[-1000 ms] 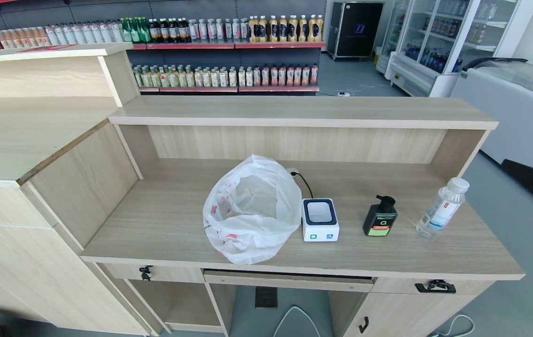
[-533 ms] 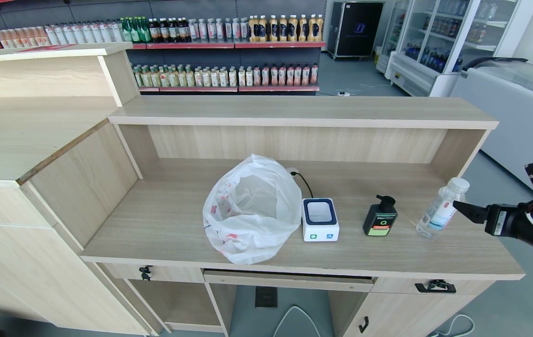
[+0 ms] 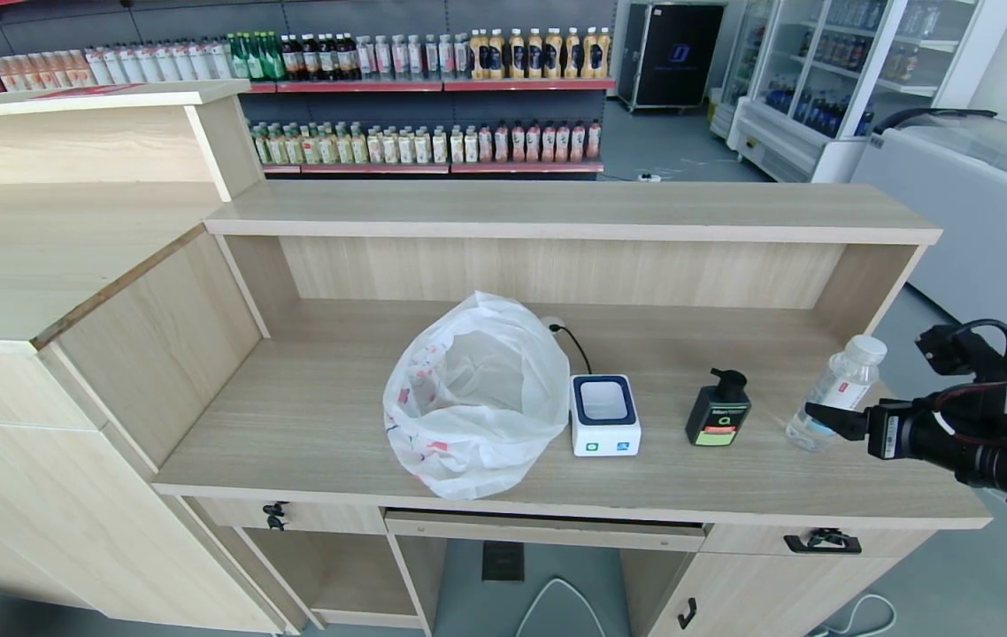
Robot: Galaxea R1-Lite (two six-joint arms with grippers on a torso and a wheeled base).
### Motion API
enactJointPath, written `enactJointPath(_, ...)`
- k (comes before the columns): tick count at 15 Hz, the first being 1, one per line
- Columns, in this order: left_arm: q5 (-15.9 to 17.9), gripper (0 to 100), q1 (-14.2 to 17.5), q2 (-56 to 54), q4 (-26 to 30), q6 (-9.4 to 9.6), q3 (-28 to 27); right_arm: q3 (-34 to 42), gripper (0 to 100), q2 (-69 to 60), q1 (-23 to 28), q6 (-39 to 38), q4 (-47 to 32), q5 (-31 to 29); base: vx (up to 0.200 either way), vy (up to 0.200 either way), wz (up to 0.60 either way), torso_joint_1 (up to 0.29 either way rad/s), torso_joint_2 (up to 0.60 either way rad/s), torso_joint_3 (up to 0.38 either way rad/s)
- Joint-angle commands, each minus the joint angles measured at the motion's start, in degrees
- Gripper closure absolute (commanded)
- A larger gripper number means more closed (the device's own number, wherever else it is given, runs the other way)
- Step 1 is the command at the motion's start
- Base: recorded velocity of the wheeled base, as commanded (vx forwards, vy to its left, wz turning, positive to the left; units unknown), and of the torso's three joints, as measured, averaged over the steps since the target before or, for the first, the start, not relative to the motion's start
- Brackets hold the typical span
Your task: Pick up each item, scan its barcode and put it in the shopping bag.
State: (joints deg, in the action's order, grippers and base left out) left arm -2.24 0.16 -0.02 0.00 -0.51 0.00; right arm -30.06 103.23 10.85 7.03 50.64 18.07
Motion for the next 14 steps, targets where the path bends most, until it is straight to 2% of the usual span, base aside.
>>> enactJointPath(1, -0.04, 0, 0.02, 0.02, 0.00, -0.02, 0.00, 0.27, 0, 4.17, 0.05, 1.05, 0.51, 0.30, 0.000, 0.000, 0.00, 0.000, 0.00, 0.000)
enactJointPath(5, -0.04, 0, 0.02, 0.02, 0.00, -0.02, 0.00, 0.35, 0, 7.69, 0.05, 1.49, 5.00, 3.03, 0.000, 0.000, 0.00, 0.000, 0.00, 0.000)
enactJointPath(6, -0.04, 0, 0.02, 0.02, 0.00, -0.02, 0.00, -0.70, 0, 9.53, -0.04, 1.76, 5.43, 5.93, 0.000, 0.000, 0.00, 0.000, 0.00, 0.000)
enactJointPath(14, -0.04, 0, 0.02, 0.02, 0.00, -0.02, 0.00, -7.12, 0, 16.74, -3.47, 2.63, 8.33, 9.79, 0.000, 0.000, 0.00, 0.000, 0.00, 0.000)
